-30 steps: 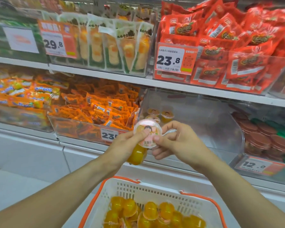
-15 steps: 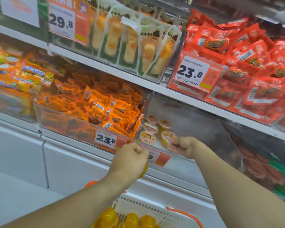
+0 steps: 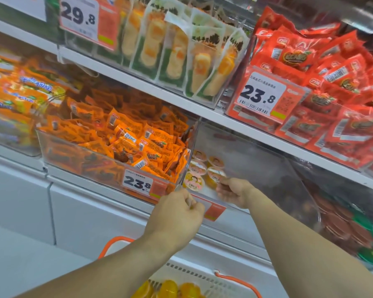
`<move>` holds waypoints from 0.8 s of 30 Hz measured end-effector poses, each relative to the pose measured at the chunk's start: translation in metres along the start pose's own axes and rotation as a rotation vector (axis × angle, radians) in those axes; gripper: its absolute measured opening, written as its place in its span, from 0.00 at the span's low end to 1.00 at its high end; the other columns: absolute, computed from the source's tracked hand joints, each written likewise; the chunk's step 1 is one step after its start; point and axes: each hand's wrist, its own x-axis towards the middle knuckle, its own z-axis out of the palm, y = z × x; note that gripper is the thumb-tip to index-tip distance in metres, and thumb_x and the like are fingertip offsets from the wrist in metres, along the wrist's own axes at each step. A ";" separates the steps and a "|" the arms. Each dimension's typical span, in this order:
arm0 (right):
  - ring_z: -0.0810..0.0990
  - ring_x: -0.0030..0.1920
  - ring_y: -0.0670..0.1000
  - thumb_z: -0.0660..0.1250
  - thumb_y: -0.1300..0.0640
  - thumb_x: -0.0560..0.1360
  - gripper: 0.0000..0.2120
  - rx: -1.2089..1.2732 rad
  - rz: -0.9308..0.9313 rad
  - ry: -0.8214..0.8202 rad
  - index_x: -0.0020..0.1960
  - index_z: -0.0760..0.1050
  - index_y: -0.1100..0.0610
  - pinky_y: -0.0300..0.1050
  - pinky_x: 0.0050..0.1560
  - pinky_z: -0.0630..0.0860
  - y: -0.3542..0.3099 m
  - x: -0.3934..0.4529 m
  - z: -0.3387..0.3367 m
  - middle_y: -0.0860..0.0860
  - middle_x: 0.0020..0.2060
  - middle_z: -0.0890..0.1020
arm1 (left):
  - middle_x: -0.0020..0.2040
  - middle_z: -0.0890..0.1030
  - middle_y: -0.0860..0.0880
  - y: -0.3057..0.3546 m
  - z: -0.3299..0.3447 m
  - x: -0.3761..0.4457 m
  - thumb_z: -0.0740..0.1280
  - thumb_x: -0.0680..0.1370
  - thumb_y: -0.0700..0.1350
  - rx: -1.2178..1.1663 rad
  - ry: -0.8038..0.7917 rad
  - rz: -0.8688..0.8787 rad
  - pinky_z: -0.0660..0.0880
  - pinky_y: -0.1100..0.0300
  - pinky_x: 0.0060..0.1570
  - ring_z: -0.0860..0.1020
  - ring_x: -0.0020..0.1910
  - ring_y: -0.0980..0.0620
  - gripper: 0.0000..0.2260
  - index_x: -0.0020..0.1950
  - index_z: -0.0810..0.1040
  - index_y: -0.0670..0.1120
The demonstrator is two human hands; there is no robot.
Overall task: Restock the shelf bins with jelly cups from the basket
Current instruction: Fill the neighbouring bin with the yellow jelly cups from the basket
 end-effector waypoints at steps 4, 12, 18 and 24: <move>0.72 0.30 0.50 0.64 0.63 0.81 0.08 -0.023 -0.041 0.024 0.44 0.75 0.65 0.41 0.29 0.77 0.000 0.000 0.001 0.56 0.33 0.76 | 0.30 0.67 0.51 0.002 -0.001 -0.001 0.65 0.78 0.47 0.008 -0.002 0.000 0.76 0.48 0.44 0.70 0.34 0.48 0.11 0.38 0.72 0.42; 0.73 0.32 0.49 0.64 0.63 0.81 0.06 -0.033 -0.037 0.022 0.46 0.74 0.63 0.42 0.34 0.77 -0.002 -0.005 -0.001 0.56 0.33 0.76 | 0.30 0.68 0.51 0.003 0.002 -0.003 0.65 0.78 0.47 0.016 -0.018 -0.014 0.72 0.53 0.38 0.69 0.34 0.49 0.12 0.38 0.72 0.42; 0.72 0.30 0.50 0.65 0.60 0.81 0.08 -0.085 -0.047 0.035 0.45 0.76 0.64 0.44 0.33 0.74 0.001 -0.001 -0.001 0.56 0.31 0.76 | 0.30 0.68 0.52 0.004 0.002 -0.007 0.65 0.78 0.47 -0.003 -0.035 -0.019 0.68 0.57 0.37 0.69 0.33 0.51 0.12 0.37 0.72 0.44; 0.75 0.34 0.55 0.65 0.53 0.79 0.11 -0.271 -0.422 0.354 0.45 0.80 0.60 0.48 0.39 0.74 -0.018 -0.014 -0.020 0.54 0.34 0.79 | 0.46 0.78 0.50 0.007 0.004 -0.003 0.64 0.79 0.45 -0.315 -0.081 -0.312 0.73 0.53 0.44 0.76 0.45 0.48 0.10 0.43 0.81 0.43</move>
